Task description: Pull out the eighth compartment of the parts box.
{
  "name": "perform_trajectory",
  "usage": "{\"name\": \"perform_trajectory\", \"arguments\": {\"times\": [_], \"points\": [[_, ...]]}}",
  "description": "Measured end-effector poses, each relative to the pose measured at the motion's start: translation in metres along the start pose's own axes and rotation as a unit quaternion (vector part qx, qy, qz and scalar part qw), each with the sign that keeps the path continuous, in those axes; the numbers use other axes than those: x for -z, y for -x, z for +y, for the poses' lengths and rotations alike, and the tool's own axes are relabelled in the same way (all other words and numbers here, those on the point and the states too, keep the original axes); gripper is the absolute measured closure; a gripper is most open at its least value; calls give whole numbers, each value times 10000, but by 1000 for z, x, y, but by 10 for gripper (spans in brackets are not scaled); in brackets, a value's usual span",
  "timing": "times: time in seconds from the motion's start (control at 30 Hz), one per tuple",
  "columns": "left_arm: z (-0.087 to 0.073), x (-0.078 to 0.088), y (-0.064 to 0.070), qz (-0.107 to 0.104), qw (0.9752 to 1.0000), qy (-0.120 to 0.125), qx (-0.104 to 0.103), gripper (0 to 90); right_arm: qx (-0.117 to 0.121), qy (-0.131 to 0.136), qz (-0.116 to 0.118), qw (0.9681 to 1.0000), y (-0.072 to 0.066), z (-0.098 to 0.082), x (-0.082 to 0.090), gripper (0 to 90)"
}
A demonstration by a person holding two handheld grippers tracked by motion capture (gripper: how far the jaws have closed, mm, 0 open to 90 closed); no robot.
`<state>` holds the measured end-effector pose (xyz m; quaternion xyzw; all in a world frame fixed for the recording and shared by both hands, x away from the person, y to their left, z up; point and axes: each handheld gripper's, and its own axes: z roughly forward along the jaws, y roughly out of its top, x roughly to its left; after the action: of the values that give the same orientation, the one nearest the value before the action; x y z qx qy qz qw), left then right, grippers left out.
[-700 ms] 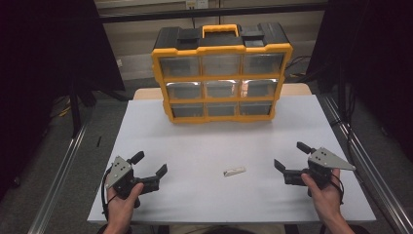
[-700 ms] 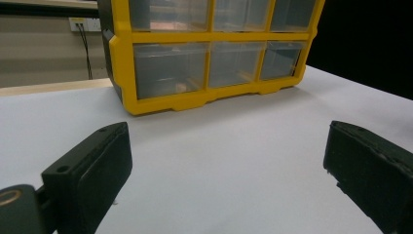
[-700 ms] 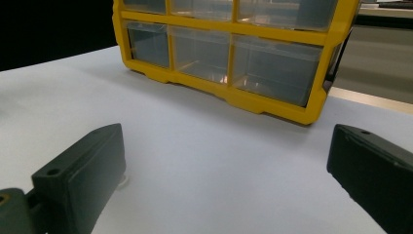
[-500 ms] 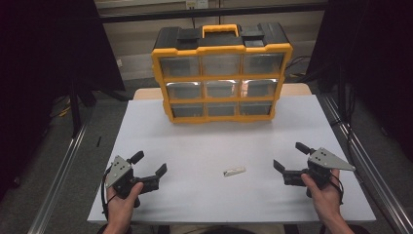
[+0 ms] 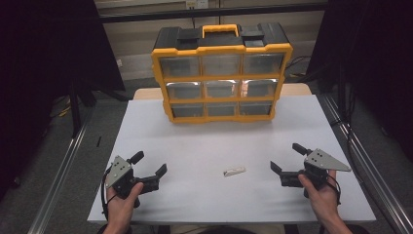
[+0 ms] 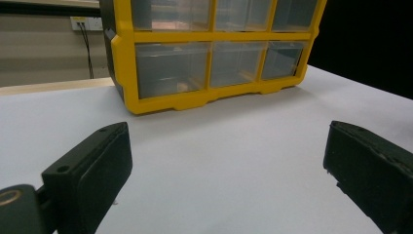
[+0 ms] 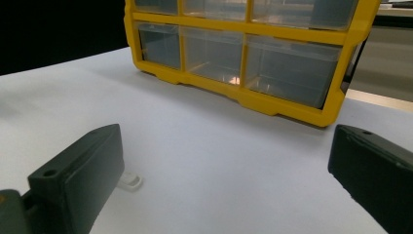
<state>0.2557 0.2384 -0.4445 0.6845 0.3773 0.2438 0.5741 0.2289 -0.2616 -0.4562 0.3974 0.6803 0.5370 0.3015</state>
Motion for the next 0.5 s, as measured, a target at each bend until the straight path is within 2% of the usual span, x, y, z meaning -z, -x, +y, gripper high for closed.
{"name": "perform_trajectory", "arguments": {"times": [0.07, 0.1, 0.27, 0.4, 0.5], "points": [[0, 0, -1, 14, 10000, -1, 15, 39, -46, -44, -117, 9999, 0, -1, -1, 0], [0, 0, -2, 38, 10000, -62, -61, 39, -104, -33, -128, 9999, -1, -1, -3, 0], [0, 0, -1, 34, 10000, -32, -50, 39, 89, -163, -1, 9998, -4, -2, -9, 0], [-1, 1, -2, 60, 9999, -50, -65, 39, 148, -52, -21, 9999, -5, 2, -16, 0], [-1, 1, -3, 47, 10000, -31, -44, 39, 205, -91, -10, 9997, -6, 4, -25, 0]]}}
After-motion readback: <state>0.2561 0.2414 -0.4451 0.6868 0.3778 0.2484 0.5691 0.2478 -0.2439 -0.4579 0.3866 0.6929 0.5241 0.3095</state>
